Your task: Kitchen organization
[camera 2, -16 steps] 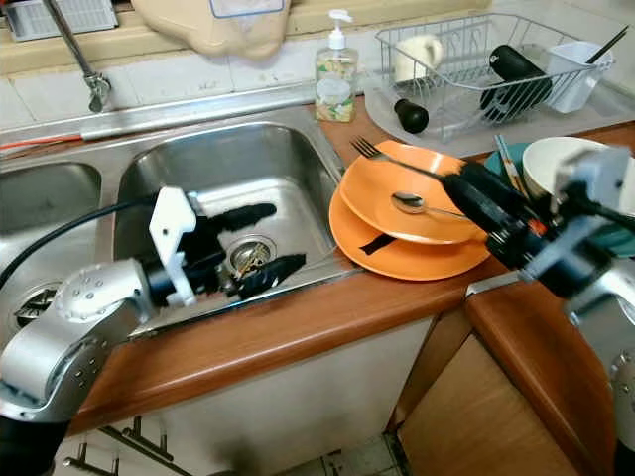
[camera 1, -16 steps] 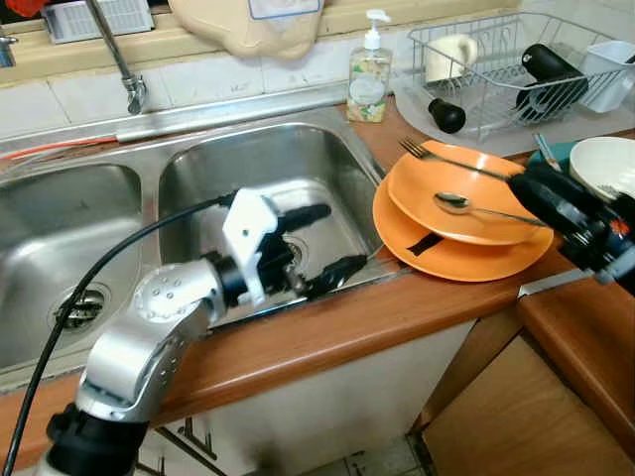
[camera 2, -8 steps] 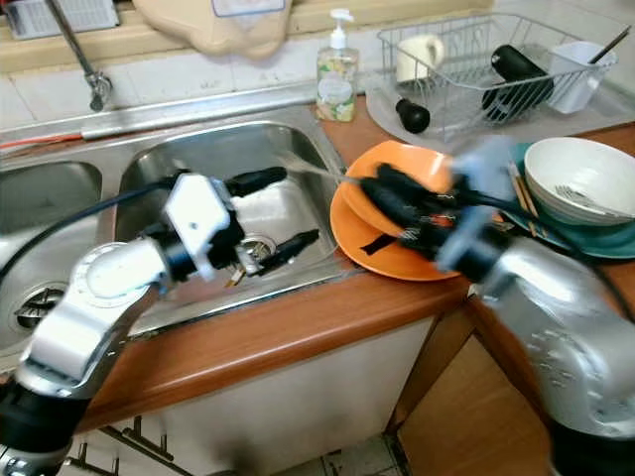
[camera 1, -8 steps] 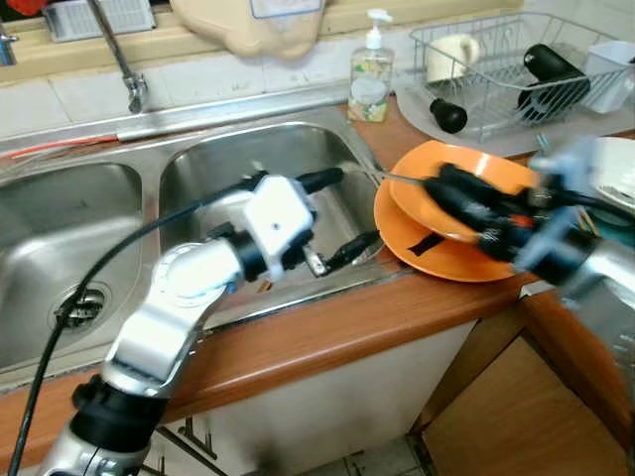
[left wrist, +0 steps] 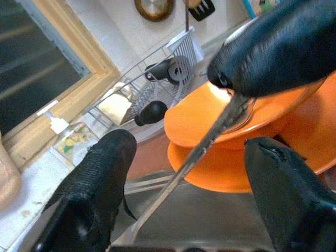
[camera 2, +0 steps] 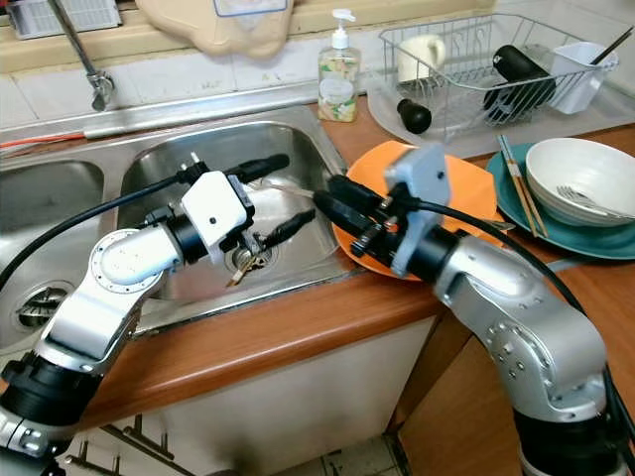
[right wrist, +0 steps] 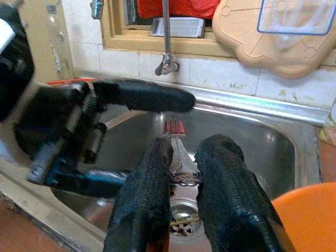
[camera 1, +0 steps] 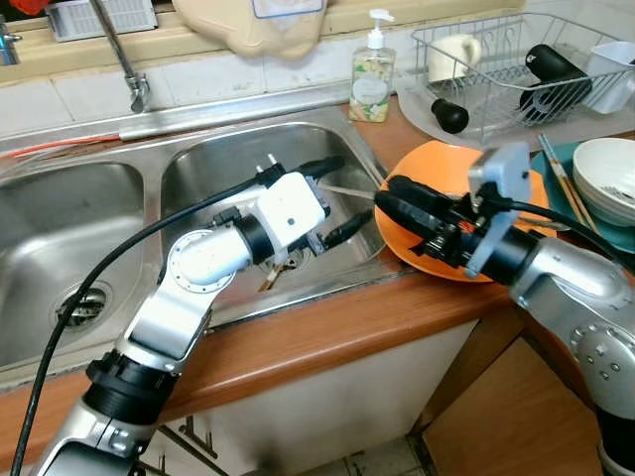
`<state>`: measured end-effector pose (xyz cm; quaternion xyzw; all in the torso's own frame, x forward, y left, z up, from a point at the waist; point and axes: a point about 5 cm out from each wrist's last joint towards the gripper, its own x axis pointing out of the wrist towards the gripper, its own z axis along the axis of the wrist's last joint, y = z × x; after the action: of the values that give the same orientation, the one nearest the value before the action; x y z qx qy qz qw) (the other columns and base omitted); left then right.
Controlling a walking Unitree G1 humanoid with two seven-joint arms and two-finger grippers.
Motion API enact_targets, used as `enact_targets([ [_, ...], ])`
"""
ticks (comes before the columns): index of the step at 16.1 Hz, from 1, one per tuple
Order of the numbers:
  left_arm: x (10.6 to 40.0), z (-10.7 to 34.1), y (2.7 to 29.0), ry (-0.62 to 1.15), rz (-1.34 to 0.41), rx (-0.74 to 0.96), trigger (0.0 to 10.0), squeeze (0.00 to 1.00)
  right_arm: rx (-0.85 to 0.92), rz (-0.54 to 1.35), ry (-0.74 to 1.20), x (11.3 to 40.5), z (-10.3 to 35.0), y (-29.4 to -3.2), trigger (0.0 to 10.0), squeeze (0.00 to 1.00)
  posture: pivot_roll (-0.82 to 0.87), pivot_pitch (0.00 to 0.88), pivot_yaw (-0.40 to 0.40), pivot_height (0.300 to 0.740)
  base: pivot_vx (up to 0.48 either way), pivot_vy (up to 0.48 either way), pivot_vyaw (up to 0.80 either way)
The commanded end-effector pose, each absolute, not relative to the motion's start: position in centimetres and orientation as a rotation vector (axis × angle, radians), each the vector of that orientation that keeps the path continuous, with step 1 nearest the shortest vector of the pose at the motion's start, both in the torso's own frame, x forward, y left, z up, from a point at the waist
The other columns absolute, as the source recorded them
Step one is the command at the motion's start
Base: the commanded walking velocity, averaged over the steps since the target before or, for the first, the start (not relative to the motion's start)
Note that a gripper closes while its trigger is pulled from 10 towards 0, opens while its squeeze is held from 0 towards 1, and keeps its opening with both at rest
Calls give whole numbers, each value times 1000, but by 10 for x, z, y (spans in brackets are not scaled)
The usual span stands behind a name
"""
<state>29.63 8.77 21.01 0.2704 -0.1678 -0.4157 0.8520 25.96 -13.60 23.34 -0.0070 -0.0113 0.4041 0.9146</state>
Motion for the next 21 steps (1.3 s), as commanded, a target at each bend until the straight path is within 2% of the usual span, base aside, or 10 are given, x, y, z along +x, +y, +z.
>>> enact_targets([
  [1,301,207,91,-337,-852,629,0,0,-27,828,-19,261,234,-134,0,0,-170,0,73,740,0,0,0],
  [6,309,204,89,-360,-844,721,0,0,-34,838,-20,261,234,-128,0,0,-177,0,81,740,0,0,0],
  [16,310,199,85,-369,-872,750,0,0,-42,823,-26,260,232,-127,0,0,-182,0,83,740,0,0,0],
  [18,309,196,85,-367,-885,776,0,0,-44,823,-28,261,232,-126,431,0,-180,0,80,740,0,0,0],
  [20,309,194,87,-361,-887,789,0,0,-45,824,-28,261,232,-126,1451,0,-179,0,78,740,0,0,0],
  [21,309,194,87,-360,-887,792,0,0,-46,825,-28,261,232,-125,1647,0,-177,0,75,740,0,0,0],
])
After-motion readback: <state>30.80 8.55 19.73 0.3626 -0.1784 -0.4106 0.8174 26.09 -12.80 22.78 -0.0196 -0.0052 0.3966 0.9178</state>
